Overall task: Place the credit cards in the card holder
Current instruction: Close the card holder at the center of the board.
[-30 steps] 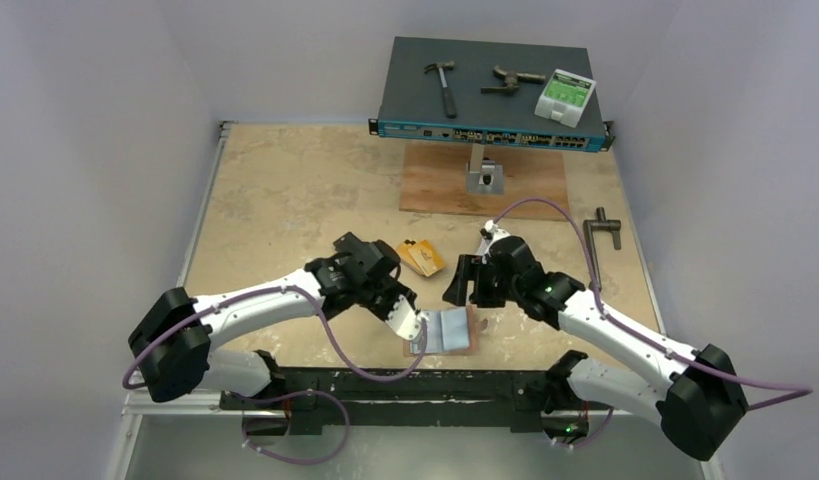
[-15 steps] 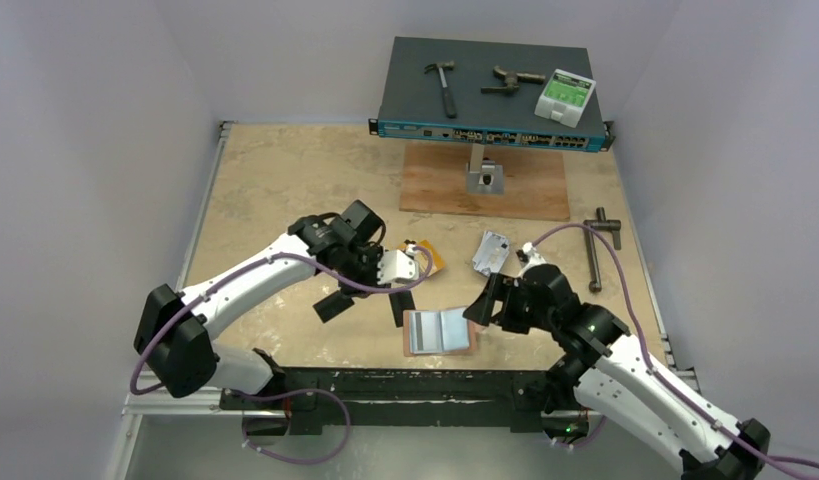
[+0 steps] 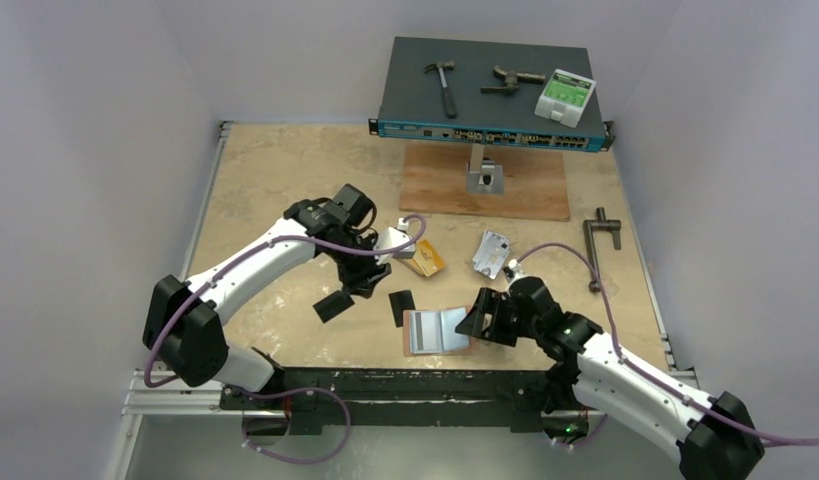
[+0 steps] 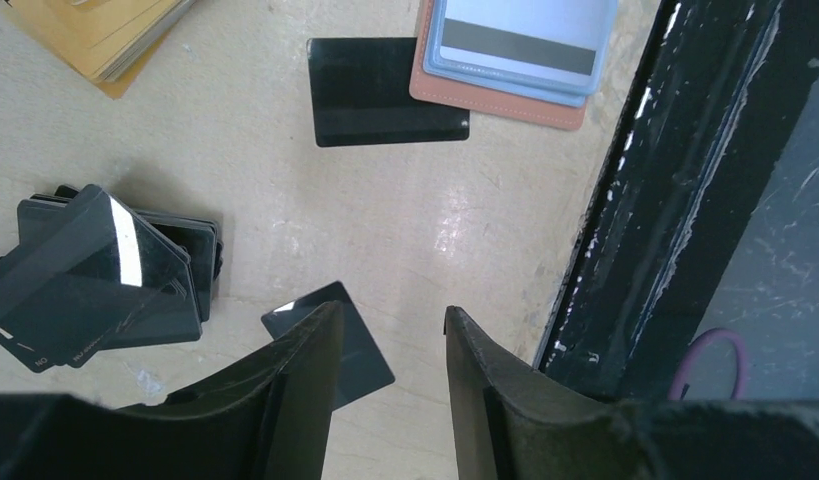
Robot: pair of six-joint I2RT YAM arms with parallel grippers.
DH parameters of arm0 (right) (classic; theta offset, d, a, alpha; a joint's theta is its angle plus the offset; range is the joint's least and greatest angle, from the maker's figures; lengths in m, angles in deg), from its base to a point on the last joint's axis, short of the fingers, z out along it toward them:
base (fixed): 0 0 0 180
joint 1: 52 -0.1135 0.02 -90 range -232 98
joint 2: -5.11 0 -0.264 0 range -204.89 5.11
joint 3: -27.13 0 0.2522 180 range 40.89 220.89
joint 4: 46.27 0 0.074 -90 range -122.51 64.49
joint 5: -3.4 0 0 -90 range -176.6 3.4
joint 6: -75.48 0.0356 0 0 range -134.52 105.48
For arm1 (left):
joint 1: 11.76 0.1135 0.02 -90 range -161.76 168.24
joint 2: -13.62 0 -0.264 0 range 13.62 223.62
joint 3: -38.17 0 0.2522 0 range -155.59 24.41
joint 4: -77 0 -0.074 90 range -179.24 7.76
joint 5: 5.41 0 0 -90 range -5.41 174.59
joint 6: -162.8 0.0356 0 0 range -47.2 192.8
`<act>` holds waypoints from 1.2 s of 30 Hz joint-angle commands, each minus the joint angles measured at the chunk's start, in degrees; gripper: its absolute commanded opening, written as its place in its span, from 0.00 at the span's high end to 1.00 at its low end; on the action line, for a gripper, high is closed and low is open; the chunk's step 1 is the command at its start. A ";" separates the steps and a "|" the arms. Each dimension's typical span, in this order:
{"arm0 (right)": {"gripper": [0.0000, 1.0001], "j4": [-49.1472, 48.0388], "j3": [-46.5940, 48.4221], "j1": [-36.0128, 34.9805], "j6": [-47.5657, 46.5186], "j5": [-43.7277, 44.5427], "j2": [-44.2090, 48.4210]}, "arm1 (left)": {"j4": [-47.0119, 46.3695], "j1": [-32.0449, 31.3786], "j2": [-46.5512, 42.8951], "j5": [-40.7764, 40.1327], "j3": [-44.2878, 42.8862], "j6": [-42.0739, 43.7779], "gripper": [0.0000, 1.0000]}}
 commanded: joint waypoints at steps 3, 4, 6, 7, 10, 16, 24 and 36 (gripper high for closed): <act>0.37 -18.95 -0.39 -0.11 -3.04 -4.15 -9.35 | -1.27 1.90 -0.32 5.91 -1.59 -3.39 0.55; 0.41 -21.03 -0.72 -0.09 -3.28 -4.62 -10.62 | -2.12 2.01 -0.51 5.62 -1.04 -3.79 0.54; 0.53 -23.93 -0.92 -0.11 -3.86 -5.29 -13.00 | -3.45 2.21 -0.76 4.93 -0.09 -4.85 0.54; 0.60 -24.61 -0.80 -0.12 -4.18 -5.67 -13.92 | -3.74 2.36 -0.86 4.63 0.22 -5.61 0.53; 0.89 -24.80 -0.38 -0.11 -4.56 -5.29 -13.33 | -5.28 3.02 -2.34 4.00 2.51 -6.97 0.48; 1.00 -15.13 8.33 -2.20 -7.99 -1.64 -6.58 | -6.28 4.04 -7.96 3.92 7.00 -5.71 0.47; 1.00 -5.55 26.19 -10.17 -11.27 -4.94 -3.00 | -17.89 12.65 -20.08 16.11 15.27 -7.89 0.44; 1.00 -30.74 20.22 -10.77 0.57 -8.31 2.40 | -31.98 21.29 -19.27 44.66 20.37 -17.24 0.48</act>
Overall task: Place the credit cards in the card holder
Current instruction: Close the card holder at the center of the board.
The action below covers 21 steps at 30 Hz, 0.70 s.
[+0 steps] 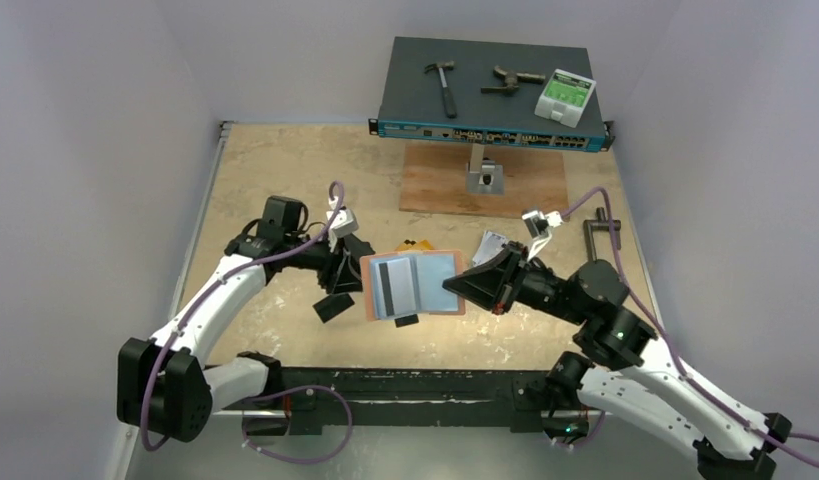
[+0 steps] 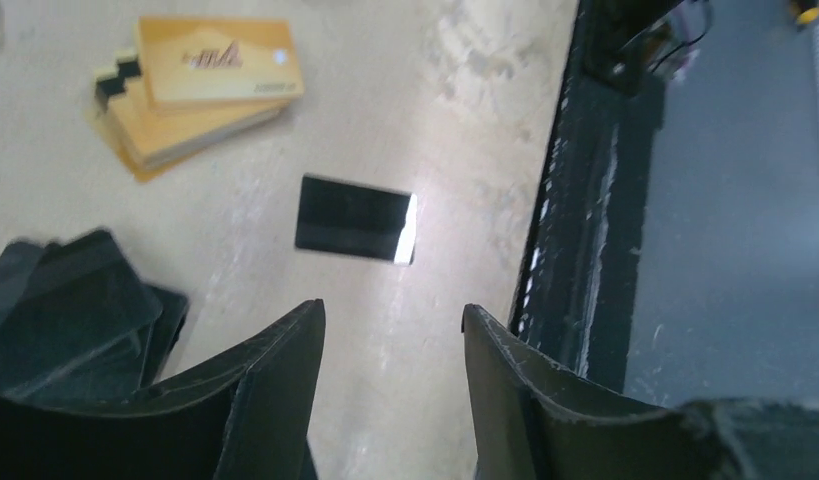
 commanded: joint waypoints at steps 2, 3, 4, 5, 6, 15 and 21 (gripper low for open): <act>1.00 -21.06 -10.13 -1.31 7.54 0.96 -7.88 | -17.96 -0.75 -4.80 17.77 1.26 -15.69 0.50; 1.00 -22.98 -10.33 -1.54 7.55 1.71 -10.40 | -19.31 -1.85 -5.38 18.51 0.78 -18.00 0.52; 1.00 -24.32 -10.46 -1.93 7.62 1.87 -13.00 | -19.64 -2.99 -5.97 19.26 0.12 -19.30 0.53; 1.00 -26.78 -10.59 -2.41 7.82 2.85 -15.27 | -18.98 -4.16 -6.27 20.26 -0.60 -19.93 0.53; 1.00 -28.56 -10.80 -3.07 7.99 3.85 -17.26 | -17.33 -5.26 -6.12 20.49 -1.59 -19.97 0.54; 1.00 -29.25 -9.13 -4.07 6.85 7.04 -23.36 | -8.40 -7.93 -5.54 15.97 0.36 -12.72 0.58; 1.00 -31.99 -8.87 -4.03 6.29 0.92 -31.18 | -4.62 -9.45 -3.65 11.12 -0.07 -8.41 0.58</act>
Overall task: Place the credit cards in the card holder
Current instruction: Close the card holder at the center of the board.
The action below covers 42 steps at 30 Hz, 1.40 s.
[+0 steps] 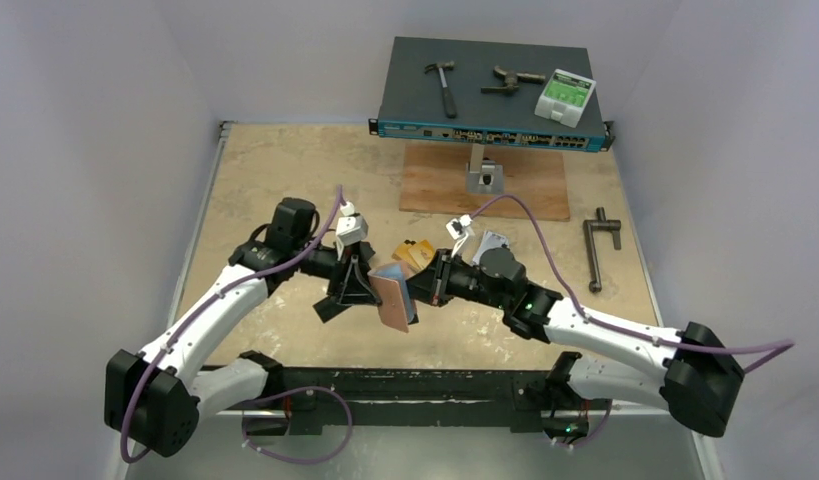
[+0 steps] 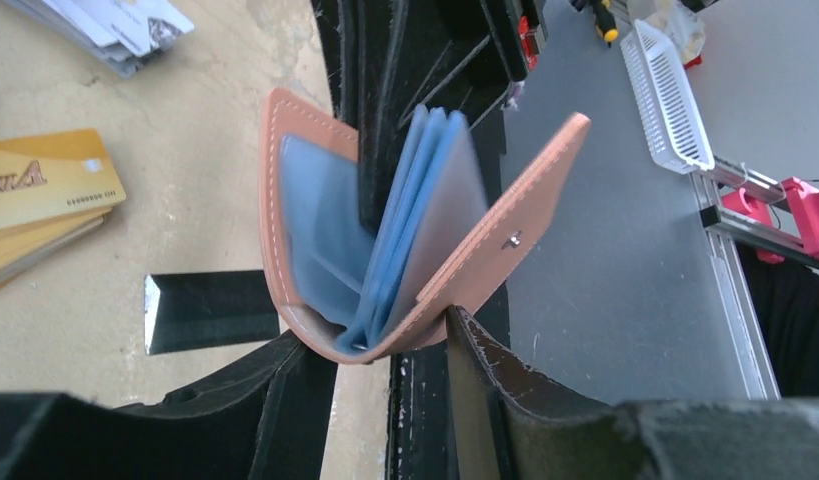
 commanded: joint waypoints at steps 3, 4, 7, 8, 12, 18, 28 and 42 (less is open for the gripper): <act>1.00 -6.96 3.31 -0.33 0.75 -6.48 -7.61 | 5.61 -2.30 3.14 -3.90 -1.32 6.41 0.56; 1.00 -6.21 3.62 -0.31 0.52 -7.59 -8.98 | 6.27 -2.38 3.36 -5.08 -1.32 7.64 0.56; 1.00 -5.33 2.13 -0.34 0.62 -8.87 -12.52 | 5.47 -3.51 3.47 -12.46 0.23 9.14 0.54; 1.00 -6.81 0.59 -0.34 1.42 -8.86 -13.38 | 6.49 -4.02 3.75 -14.70 -0.20 9.90 0.54; 1.00 -10.74 -5.02 -0.33 4.71 -7.87 -14.87 | 3.30 -8.81 4.89 -29.45 2.20 12.73 0.56; 1.00 -16.36 -12.28 -0.32 8.01 -7.40 -16.90 | 2.44 -16.18 14.62 -43.43 -1.57 12.14 0.60; 1.00 -16.51 -12.98 -0.24 7.37 -10.46 -21.61 | 4.90 -24.67 28.87 -57.35 -10.55 10.56 0.59; 1.00 -8.93 -14.15 3.92 5.24 -6.99 -22.70 | 11.43 -27.16 29.46 -52.72 -15.13 8.95 0.58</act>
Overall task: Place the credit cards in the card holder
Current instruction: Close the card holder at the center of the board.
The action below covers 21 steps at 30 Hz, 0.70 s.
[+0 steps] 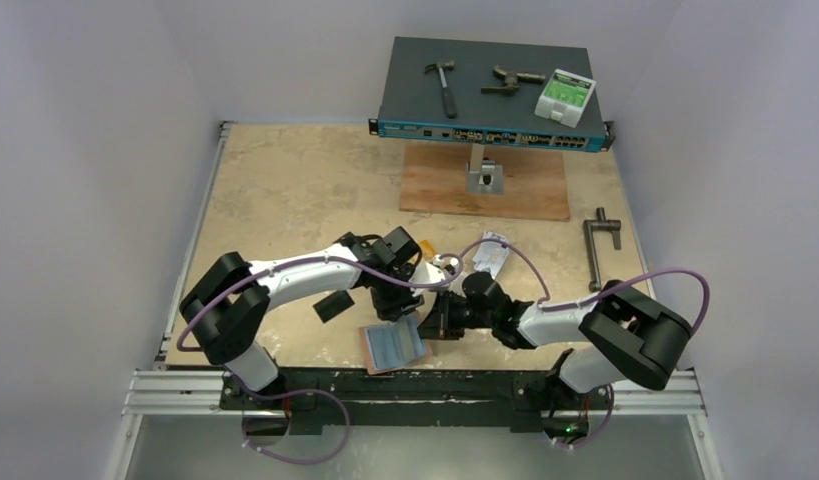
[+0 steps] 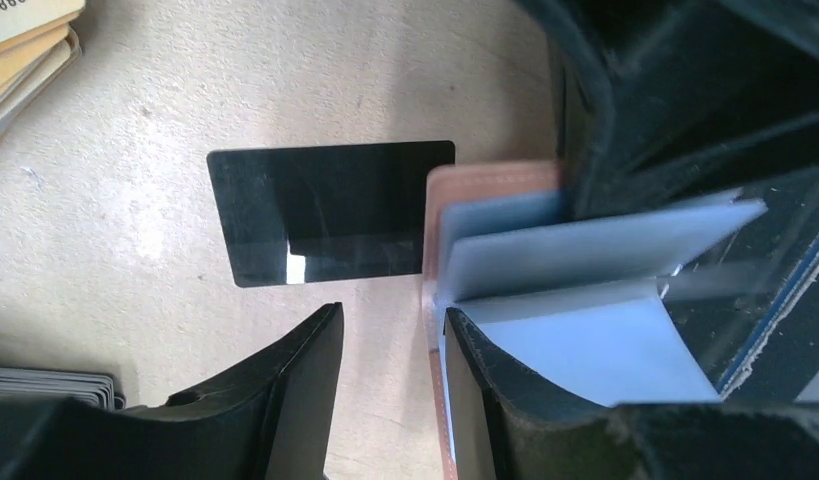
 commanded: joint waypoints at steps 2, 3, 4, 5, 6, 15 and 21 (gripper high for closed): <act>1.00 2.70 -1.33 2.04 -0.82 2.82 -0.53 | 4.32 2.96 -2.54 0.39 -5.00 0.79 0.57; 1.00 3.09 -1.75 2.64 -0.53 3.08 -0.55 | 5.63 5.19 -2.90 1.64 -6.39 1.29 0.57; 1.00 3.55 -2.21 3.19 -0.24 3.20 -0.71 | 7.26 8.06 -3.41 3.08 -7.71 1.98 0.57; 1.00 3.95 -2.54 3.61 -0.25 3.09 -1.13 | 8.56 10.73 -4.09 4.47 -8.69 2.90 0.57; 1.00 4.63 -2.55 3.85 -0.50 3.04 -1.67 | 9.62 13.74 -5.10 5.96 -9.16 4.89 0.57; 1.00 5.08 -0.65 3.92 -2.37 2.94 -9.12 | 8.39 18.07 -17.74 15.28 4.92 24.91 0.57; 1.00 6.28 0.15 3.90 -2.63 3.54 -10.85 | 10.05 6.94 -13.78 13.30 6.94 27.90 0.65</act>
